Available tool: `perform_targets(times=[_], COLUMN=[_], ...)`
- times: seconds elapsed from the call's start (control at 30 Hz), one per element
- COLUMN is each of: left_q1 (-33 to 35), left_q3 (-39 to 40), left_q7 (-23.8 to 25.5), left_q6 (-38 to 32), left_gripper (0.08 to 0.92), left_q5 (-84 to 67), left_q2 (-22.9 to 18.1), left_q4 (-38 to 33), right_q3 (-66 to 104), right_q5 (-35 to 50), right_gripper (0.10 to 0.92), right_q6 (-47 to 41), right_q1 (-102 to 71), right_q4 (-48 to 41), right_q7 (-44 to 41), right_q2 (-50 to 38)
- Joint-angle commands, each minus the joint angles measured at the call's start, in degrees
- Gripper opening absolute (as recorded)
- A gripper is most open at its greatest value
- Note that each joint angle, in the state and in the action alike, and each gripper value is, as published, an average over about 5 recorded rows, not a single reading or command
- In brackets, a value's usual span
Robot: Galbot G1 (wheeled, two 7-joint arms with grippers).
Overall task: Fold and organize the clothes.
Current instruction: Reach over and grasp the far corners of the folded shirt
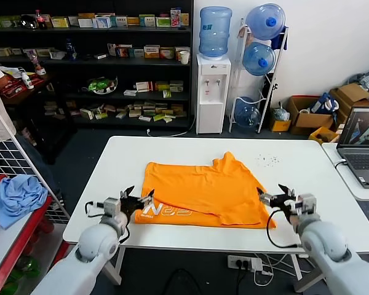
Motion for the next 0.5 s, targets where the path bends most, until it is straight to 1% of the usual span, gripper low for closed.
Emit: perform_targets(times=[0.03,0.2,0.37,0.5], left_q1=[-20.52,-27.21,-30.43,-32.17], left_q3=[7.77,10.51,11.23,10.54], left_q7=[0.42,1.21,1.91,2.76], left_q6=[1.05,2.45,2.37,1.67], left_gripper=[0.823,0.823,0.823,0.823], left_q5=[-3.89,-4.93,-4.4,-3.28], left_q2=[-3.44,-6.67,-9.98,-12.59], left_q4=[18.88,29.0,36.25,42.65], right_q3=[-7.09,-9.5,-10.04,-9.49], right_q5=[4.97,3.59,2.74,0.08], right_gripper=[0.823,0.823,0.823,0.823], right_q6=[-2.13,-3.56,-4.17,-3.85], right_q1=[18.57,25.46,30.27,33.88], right_q4=[-15.96,-25.51,-34.61,-41.76], right_q7=[-4.5,-6.16,-7.23,-8.81], right_q2=[0.79,5.63,11.03,15.44])
